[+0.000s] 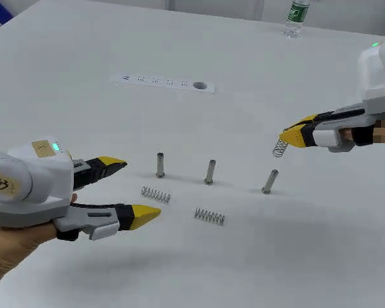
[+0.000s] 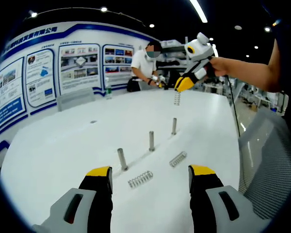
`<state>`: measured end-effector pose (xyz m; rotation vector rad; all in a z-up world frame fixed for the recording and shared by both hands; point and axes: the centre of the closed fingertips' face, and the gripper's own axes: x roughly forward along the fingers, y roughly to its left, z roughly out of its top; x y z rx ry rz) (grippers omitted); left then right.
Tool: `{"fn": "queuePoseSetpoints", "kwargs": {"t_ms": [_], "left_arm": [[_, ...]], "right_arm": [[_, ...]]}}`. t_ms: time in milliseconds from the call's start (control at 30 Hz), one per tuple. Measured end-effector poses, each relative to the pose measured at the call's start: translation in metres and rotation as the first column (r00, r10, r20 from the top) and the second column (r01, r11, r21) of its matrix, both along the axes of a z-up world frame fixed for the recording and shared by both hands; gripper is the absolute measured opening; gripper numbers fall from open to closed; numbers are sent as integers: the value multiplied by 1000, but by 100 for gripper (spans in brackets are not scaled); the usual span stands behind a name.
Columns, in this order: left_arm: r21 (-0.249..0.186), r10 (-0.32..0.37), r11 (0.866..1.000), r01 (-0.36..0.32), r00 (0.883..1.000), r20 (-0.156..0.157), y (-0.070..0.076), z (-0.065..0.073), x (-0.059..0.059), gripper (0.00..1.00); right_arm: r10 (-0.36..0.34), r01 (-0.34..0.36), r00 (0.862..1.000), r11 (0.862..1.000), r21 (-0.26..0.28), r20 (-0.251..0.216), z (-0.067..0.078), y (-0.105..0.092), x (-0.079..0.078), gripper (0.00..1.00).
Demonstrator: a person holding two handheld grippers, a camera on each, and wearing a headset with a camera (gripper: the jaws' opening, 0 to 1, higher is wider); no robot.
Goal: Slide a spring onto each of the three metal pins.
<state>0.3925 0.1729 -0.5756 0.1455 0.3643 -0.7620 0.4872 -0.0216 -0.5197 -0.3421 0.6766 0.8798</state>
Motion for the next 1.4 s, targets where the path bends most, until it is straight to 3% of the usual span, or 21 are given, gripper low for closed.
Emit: {"fn": "queuePoseSetpoints", "kwargs": {"t_ms": [200,367,933,1400], "left_arm": [[-2,10,1000,-10,1000,-1,3,0,0,65],[0,9,1000,-9,1000,0,2,1,-1,67],[-1,15,1000,-15,1000,-4,5,1,-1,68],[0,15,1000,-15,1000,-7,5,1,0,67]], "right_arm": [[-16,15,1000,999,-41,-18,-24,-4,2,12],[-27,25,999,999,-46,-36,-35,-6,3,12],[-46,44,997,999,-29,-56,-47,-6,3,12],[-62,59,995,998,-38,-82,-74,-6,5,12]]}}
